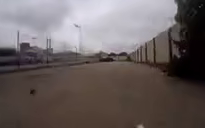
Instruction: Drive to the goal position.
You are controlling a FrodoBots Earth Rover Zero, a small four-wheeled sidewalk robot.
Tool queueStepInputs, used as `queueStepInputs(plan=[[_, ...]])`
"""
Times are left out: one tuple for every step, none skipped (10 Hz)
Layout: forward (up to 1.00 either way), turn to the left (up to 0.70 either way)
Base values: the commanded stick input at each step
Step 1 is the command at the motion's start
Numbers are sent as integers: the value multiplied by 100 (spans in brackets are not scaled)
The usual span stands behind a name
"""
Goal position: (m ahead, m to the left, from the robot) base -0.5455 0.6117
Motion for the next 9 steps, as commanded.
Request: queueStepInputs(plan=[[100,0],[100,0],[100,0],[100,0],[100,0],[100,0],[100,0],[99,0],[84,0]])
